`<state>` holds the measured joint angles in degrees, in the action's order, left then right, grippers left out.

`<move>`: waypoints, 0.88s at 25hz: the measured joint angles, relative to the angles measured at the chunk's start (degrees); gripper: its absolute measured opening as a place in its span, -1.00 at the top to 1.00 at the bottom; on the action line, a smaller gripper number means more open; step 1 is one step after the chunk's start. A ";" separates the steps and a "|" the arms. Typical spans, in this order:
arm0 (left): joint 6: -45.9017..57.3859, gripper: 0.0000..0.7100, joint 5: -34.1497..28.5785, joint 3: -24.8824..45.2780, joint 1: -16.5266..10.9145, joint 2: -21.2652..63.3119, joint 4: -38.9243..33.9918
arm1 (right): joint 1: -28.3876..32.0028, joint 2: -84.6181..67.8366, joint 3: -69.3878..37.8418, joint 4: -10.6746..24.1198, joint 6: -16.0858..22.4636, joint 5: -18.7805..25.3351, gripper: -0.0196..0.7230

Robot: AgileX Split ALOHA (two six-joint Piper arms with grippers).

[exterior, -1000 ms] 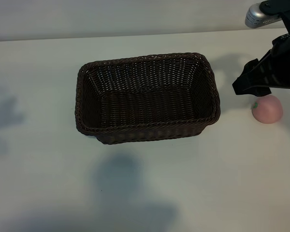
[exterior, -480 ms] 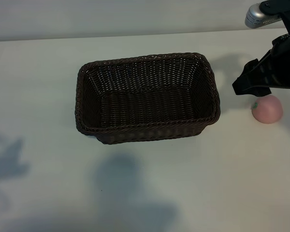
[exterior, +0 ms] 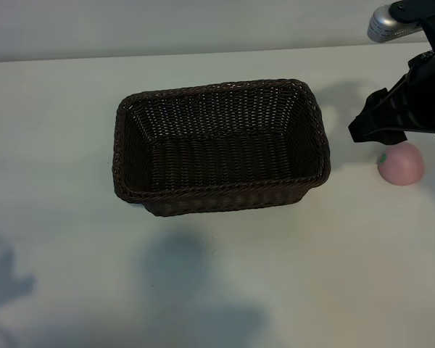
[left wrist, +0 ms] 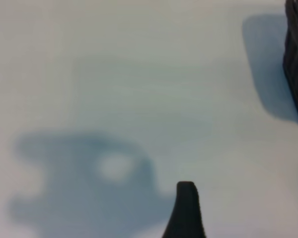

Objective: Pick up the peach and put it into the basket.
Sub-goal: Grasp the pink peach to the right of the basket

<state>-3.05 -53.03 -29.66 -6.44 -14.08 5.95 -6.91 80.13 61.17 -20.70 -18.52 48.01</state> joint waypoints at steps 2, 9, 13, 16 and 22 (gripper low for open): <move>0.18 -0.68 -0.50 0.25 0.38 2.53 -0.13 | 0.00 0.00 0.00 -0.05 0.00 0.00 -0.63; 0.91 -0.68 -2.21 0.36 0.68 6.28 -1.83 | 0.00 0.00 0.00 -0.05 0.00 -0.05 -0.63; 0.91 -0.68 -6.23 0.36 0.87 6.70 -3.15 | 0.00 0.00 0.00 -0.05 0.00 -0.05 -0.63; 1.17 -0.68 -7.69 0.36 1.05 6.88 -4.99 | 0.00 0.00 0.00 -0.05 0.00 -0.05 -0.63; 1.49 -0.68 -8.39 0.43 1.46 7.99 -5.95 | 0.00 0.00 0.00 -0.05 0.00 -0.05 -0.63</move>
<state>-1.55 -61.41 -29.23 -4.98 -6.09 0.00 -6.91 80.13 61.17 -20.75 -18.52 47.95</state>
